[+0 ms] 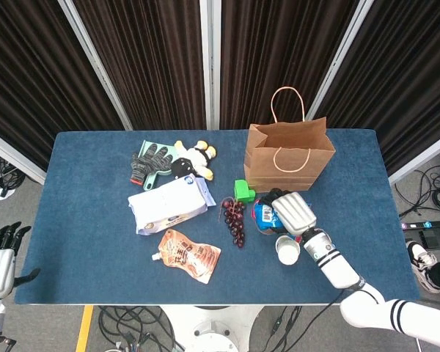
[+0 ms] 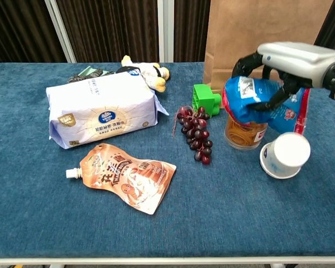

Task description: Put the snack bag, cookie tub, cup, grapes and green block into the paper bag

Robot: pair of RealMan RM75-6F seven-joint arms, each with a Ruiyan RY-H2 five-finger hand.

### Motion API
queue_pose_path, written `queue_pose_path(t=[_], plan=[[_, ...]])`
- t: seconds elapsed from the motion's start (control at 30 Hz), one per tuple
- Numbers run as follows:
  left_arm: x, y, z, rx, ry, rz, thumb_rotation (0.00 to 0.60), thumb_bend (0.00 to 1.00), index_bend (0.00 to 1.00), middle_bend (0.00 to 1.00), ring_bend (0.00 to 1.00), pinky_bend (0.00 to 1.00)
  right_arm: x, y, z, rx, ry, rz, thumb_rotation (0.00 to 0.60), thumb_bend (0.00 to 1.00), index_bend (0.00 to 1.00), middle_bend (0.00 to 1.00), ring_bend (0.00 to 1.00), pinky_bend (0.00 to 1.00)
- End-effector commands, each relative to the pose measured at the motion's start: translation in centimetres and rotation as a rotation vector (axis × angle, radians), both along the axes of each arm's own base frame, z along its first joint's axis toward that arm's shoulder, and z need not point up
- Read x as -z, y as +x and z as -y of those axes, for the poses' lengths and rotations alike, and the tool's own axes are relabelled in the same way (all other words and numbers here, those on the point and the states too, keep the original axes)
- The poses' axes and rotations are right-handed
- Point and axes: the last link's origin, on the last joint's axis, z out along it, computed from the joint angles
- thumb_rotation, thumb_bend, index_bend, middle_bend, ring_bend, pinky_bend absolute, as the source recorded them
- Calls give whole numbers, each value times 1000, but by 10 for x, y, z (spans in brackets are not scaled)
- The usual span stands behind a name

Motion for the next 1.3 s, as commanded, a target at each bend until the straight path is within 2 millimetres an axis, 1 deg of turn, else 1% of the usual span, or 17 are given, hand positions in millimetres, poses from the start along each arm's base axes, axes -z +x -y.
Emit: queue_pose_path(t=[0.03, 0.2, 0.23, 0.33, 0.37, 0.47, 0.6, 0.67, 0.8, 0.87, 1.07, 1.2, 1.3], plan=[[0, 1, 0, 4, 1, -2, 600, 40, 232, 203, 121, 152, -16, 3, -6, -61, -32, 86, 600, 324, 651, 567, 381, 593], [-2, 3, -2, 13, 1, -8, 600, 40, 232, 203, 121, 153, -60, 15, -16, -160, -76, 204, 600, 323, 653, 569, 381, 594], [-2, 4, -3, 15, 2, -9, 600, 40, 232, 203, 121, 153, -72, 20, -17, -181, -96, 236, 600, 323, 653, 569, 381, 594], [-2, 6, -4, 21, 0, -11, 600, 40, 232, 203, 121, 152, -98, 28, -15, -216, -146, 294, 600, 321, 653, 569, 381, 594], [-2, 7, -4, 22, 0, -11, 600, 41, 232, 203, 121, 152, -109, 32, -11, -222, -168, 313, 600, 321, 653, 569, 381, 594], [-2, 7, -3, 21, 2, -12, 600, 40, 232, 202, 121, 152, -133, 44, 0, -235, -207, 366, 600, 321, 653, 569, 381, 594], [-3, 6, -2, 12, 4, -12, 600, 39, 232, 203, 121, 152, -158, 58, 17, -240, -242, 415, 600, 310, 653, 569, 380, 595], [-3, 6, -2, 11, 2, -12, 600, 40, 232, 203, 121, 152, -168, 66, 30, -228, -263, 421, 600, 303, 653, 569, 380, 595], [-3, 7, -2, 10, 1, -10, 600, 39, 232, 203, 121, 153, -176, 79, 61, -201, -287, 395, 600, 299, 653, 569, 379, 595], [-2, 6, -2, 7, -2, -10, 600, 40, 232, 203, 121, 153, -175, 84, 78, -186, -291, 368, 600, 296, 653, 569, 379, 595], [-3, 4, -4, -8, -4, -6, 600, 40, 232, 203, 121, 152, -169, 98, 120, -137, -288, 342, 600, 274, 652, 569, 378, 592], [-3, 4, -3, -14, -5, -5, 600, 40, 232, 203, 121, 152, -167, 100, 144, -100, -303, 334, 600, 255, 650, 569, 377, 586], [-2, 3, -3, -19, -9, -2, 600, 40, 232, 203, 121, 152, -163, 96, 160, -66, -322, 316, 600, 250, 649, 569, 377, 585]])
